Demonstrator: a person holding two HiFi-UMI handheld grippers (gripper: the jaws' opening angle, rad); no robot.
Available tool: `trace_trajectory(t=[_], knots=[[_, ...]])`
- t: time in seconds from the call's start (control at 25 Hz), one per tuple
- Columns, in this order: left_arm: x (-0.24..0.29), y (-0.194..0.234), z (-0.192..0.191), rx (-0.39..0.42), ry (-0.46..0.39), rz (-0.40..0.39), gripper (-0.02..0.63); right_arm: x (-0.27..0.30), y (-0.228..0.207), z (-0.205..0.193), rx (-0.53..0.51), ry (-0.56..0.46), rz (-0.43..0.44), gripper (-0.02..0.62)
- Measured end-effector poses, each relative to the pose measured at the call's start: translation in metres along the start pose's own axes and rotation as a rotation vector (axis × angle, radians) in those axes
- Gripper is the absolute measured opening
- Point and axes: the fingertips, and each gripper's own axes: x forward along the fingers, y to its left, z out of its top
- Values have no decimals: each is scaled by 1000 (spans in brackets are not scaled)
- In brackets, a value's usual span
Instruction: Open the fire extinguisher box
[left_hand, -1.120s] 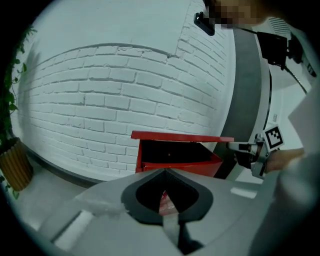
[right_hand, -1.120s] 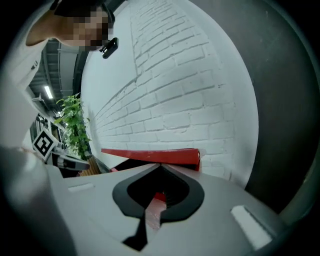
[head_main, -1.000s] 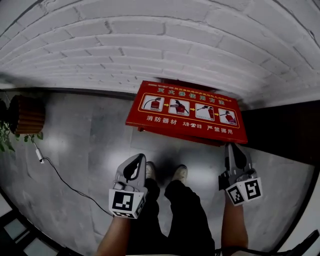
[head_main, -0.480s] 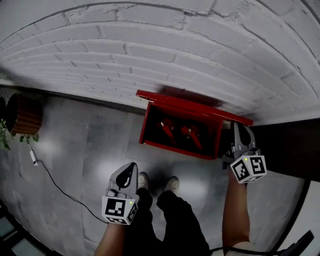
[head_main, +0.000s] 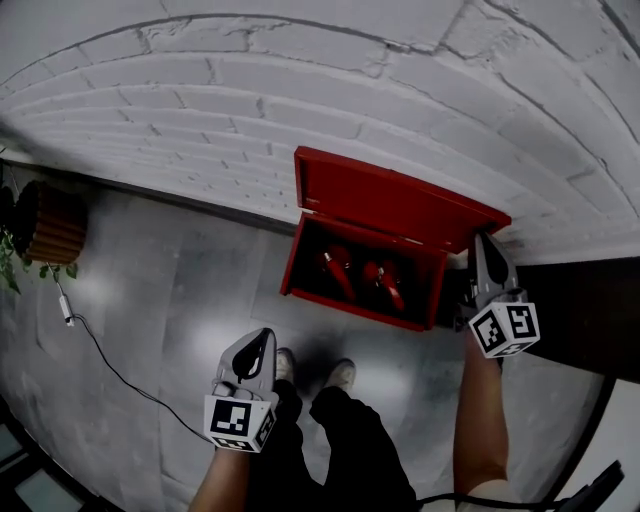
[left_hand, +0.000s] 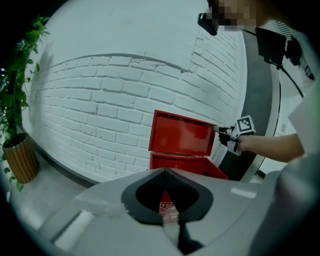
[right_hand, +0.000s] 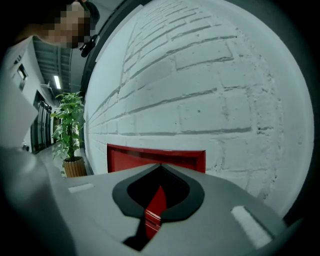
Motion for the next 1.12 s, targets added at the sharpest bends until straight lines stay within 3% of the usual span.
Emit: trace_trajectory(t=[0.32,0.68,1.12], knots=[[3,-7,14,21,-27,-15,3,-28,33,3,-69,-10,40,2],[-1,-29,41,83,-58,-74,3,-108,57,-19,26,0,-19,3],[-20,-47,93,166,-94,-105,3,-179,79,-12,96,-2,-103,2]])
